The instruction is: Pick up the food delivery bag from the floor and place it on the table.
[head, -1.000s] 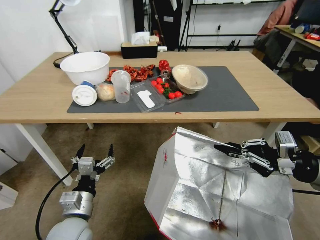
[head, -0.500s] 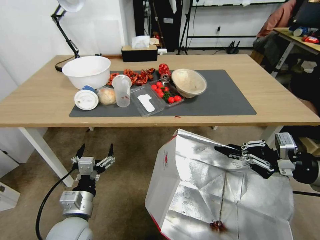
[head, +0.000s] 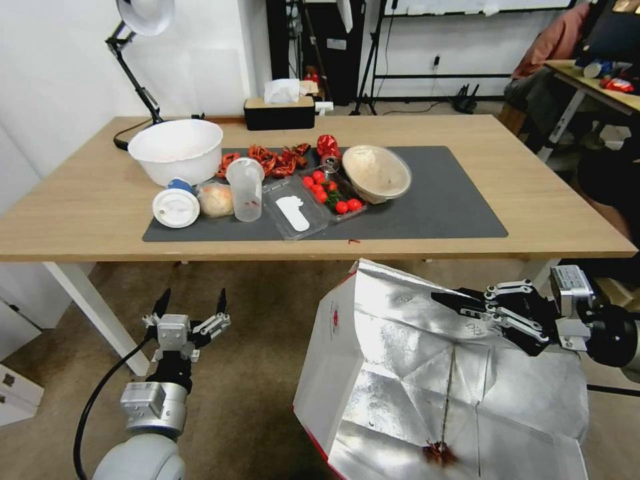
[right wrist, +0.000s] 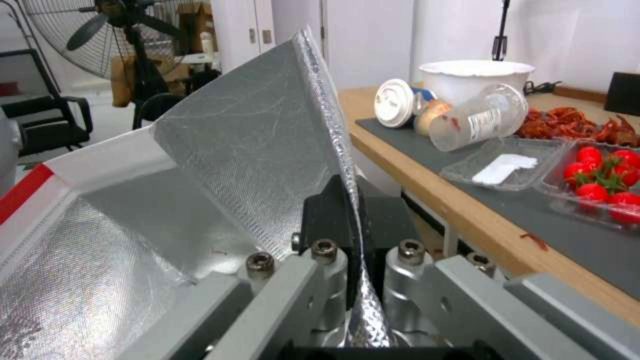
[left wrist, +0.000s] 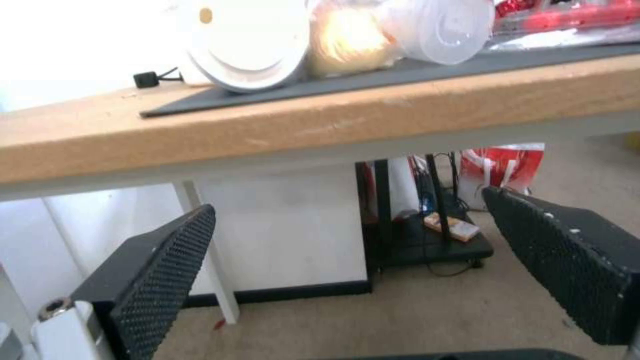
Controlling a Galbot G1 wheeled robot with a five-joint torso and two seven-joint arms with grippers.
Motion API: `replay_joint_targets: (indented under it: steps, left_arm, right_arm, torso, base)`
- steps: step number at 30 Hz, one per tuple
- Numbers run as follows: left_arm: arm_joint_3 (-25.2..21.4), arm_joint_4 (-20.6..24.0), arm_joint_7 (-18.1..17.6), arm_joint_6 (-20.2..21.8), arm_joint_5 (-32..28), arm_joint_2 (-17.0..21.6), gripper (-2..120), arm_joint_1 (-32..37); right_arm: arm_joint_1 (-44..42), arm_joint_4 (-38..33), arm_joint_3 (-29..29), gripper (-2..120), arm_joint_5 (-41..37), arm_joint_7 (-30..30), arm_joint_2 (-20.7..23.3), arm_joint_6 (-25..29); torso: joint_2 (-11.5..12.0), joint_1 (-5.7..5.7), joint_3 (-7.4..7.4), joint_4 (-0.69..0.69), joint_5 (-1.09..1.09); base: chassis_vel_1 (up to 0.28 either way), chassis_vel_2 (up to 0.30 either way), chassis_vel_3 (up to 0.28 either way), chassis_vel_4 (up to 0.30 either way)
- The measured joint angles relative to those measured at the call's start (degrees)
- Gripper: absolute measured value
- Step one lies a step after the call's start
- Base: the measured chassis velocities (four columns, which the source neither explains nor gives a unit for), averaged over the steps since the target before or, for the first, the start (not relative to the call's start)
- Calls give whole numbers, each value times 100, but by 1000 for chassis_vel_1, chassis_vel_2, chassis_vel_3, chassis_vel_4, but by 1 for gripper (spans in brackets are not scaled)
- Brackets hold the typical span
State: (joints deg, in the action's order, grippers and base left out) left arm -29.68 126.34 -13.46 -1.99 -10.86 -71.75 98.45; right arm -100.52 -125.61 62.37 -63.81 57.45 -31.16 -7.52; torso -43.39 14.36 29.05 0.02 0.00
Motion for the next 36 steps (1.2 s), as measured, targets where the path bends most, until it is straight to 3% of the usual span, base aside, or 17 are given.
replay_joint_targets:
  steps: [36]
  left_arm:
    - [86, -46, 17, -20, 34, 7, 100, -35]
  right_arm:
    - [-37, -68, 3, 0, 38, 46, -110, 11]
  torso:
    - [-937, 394, 543, -1, 0]
  base:
    - [0, 0, 0, 0]
